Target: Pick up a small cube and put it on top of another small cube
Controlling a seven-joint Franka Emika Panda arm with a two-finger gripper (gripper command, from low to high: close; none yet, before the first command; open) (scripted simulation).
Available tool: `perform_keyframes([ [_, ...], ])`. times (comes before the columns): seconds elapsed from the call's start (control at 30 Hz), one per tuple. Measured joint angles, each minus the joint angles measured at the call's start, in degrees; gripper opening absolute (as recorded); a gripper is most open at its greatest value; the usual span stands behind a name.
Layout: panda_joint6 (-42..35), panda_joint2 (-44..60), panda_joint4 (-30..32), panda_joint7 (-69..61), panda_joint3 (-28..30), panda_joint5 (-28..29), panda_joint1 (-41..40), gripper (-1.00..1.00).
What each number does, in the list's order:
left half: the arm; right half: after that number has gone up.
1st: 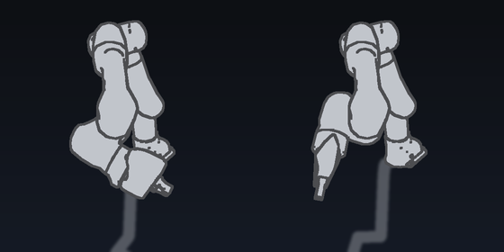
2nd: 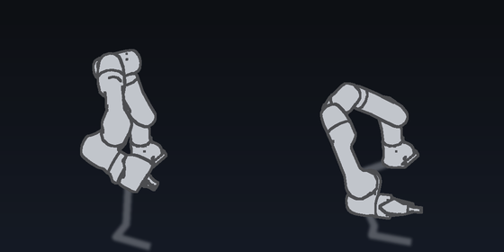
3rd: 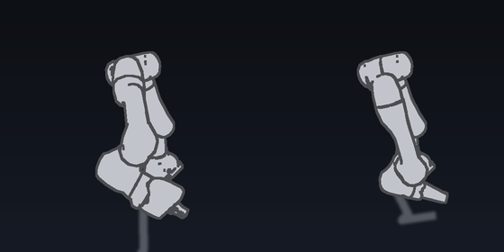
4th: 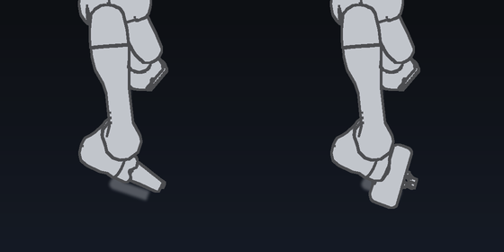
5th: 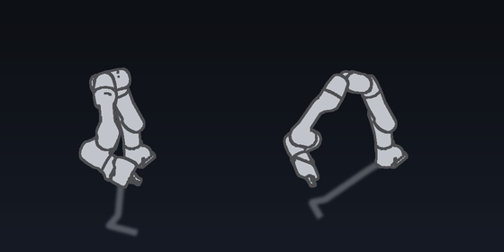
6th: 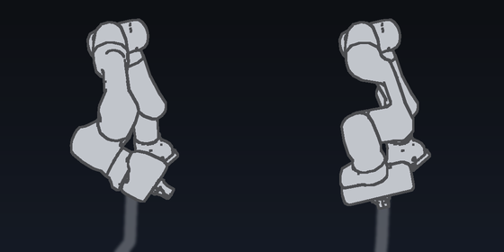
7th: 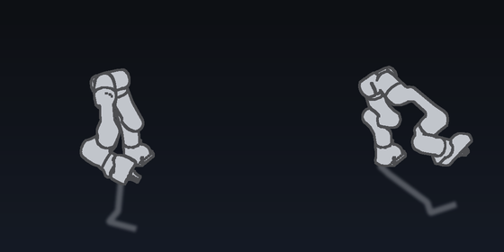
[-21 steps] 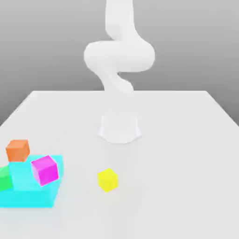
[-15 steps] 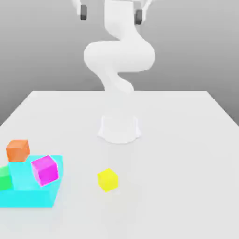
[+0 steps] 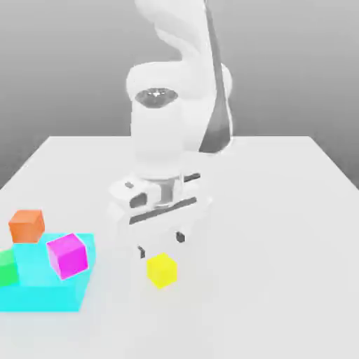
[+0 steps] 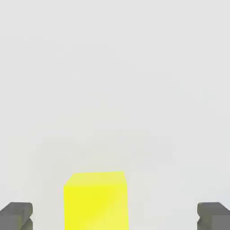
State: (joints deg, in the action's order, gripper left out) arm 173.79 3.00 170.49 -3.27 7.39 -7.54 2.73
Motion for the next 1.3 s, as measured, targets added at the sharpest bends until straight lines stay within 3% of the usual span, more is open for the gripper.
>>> perform_keyframes([
  [0.13,7.1,8.7,-1.3,-2.2,-8.4,-2.5,-7.9,0.0],
  [0.17,8.5,10.4,-1.6,-2.2,-9.1,-2.4,-8.7,-1.0],
  [0.47,6.2,7.7,-1.1,-1.7,-8.7,-1.7,-8.4,-1.0],
  [0.7,-5.1,-6.3,1.4,4.8,-5.9,6.9,-8.0,-1.0],
  [1.0,-18.1,-6.3,-15.3,17.1,-1.1,1.6,-15.7,-1.0],
  [1.3,-34.1,-2.1,-33.1,39.2,6.6,4.6,-27.9,-1.0],
])
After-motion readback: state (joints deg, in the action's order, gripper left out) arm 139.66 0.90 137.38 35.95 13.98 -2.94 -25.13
